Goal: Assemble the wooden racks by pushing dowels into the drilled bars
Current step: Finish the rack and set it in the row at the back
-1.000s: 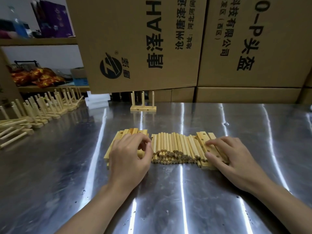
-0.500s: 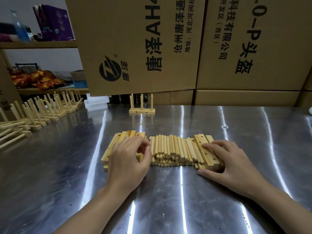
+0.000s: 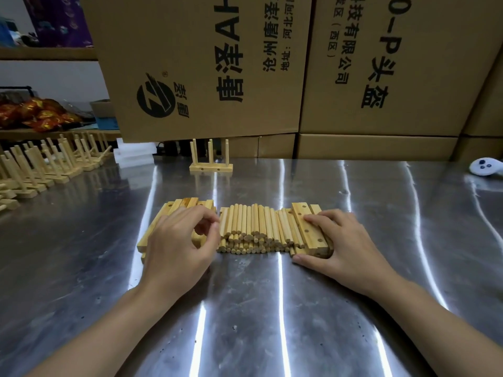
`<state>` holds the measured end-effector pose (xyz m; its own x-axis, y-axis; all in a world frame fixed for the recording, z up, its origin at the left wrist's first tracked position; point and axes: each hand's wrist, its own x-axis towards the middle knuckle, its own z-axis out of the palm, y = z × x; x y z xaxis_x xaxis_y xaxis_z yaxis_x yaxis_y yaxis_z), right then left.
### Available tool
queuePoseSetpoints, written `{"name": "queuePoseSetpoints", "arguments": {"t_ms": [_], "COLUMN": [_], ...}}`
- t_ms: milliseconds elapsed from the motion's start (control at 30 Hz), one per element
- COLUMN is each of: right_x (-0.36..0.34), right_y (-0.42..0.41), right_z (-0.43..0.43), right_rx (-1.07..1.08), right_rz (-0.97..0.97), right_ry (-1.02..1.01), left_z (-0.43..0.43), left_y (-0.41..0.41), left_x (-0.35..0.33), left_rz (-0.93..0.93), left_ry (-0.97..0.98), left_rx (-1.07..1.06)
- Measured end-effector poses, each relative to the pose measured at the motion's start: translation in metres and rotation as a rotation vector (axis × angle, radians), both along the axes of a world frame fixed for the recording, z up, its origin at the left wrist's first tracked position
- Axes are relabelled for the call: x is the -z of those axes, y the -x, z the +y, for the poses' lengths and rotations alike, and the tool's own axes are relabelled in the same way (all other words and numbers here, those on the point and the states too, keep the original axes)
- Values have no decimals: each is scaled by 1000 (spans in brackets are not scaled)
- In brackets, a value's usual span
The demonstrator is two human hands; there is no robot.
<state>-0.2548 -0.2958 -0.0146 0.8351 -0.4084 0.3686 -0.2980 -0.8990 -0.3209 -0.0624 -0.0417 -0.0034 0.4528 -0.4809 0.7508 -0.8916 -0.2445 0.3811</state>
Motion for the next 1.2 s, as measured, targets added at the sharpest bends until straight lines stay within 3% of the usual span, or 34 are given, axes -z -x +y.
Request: {"name": "queuePoseSetpoints", "arguments": {"t_ms": [300,600,900,1067,1200], "right_x": [0,-10,-20,-28,-38], "right_y": [0,30,39,42,41], "right_z": [-3,-26,-28,-24,-17], "right_rx": [16,32,16,66,163], "right_rz": [1,183,131,-4,-406], "right_ry": [-31,-183,-246,-196,-109], "left_z": [1,0,3,3,3], "left_y": [-1,1,1,1,1], "left_x": [0,4,5,4,4], "left_rz": [46,65,124,133,158], "left_ry": [38,41,51,81,88], "left_rx": [27,74,95,90,93]}}
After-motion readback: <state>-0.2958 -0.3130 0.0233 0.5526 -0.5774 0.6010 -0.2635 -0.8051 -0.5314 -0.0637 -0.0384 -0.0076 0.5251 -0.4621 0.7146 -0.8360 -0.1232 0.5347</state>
